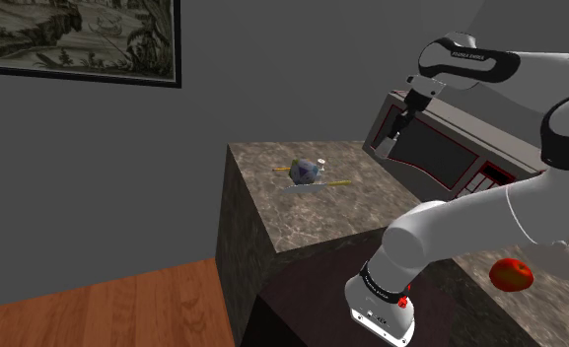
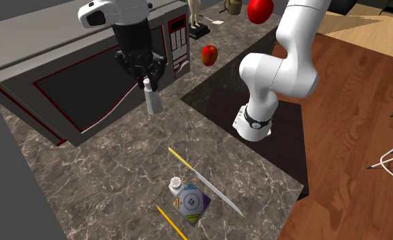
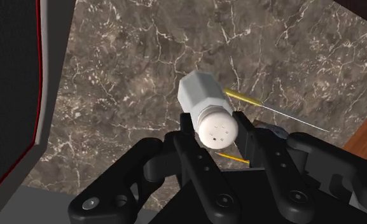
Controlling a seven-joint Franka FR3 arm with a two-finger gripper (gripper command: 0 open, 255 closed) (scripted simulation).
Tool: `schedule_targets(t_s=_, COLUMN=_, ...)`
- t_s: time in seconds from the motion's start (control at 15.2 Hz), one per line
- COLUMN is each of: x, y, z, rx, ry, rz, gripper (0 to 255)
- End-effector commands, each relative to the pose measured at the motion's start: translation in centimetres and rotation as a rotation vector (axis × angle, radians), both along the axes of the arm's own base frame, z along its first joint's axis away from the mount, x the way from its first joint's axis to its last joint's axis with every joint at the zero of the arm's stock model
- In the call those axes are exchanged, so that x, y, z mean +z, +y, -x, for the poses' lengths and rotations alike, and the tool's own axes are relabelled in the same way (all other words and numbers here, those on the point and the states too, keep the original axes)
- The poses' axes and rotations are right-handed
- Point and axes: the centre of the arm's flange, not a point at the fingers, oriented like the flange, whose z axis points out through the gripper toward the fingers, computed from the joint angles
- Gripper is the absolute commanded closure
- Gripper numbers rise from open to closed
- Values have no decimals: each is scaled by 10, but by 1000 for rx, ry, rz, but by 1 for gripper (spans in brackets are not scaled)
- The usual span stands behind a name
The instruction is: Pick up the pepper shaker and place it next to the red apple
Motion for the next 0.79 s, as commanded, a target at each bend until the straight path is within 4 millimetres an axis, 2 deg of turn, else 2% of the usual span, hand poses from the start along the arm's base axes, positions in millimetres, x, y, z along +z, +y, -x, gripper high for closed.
schedule_targets(t_s=0.0, x=2, y=8, z=24, rx=0, ry=1, rz=2, gripper=255)
schedule_targets(t_s=0.73, x=2, y=43, z=165, rx=0, ry=1, rz=2, gripper=255)
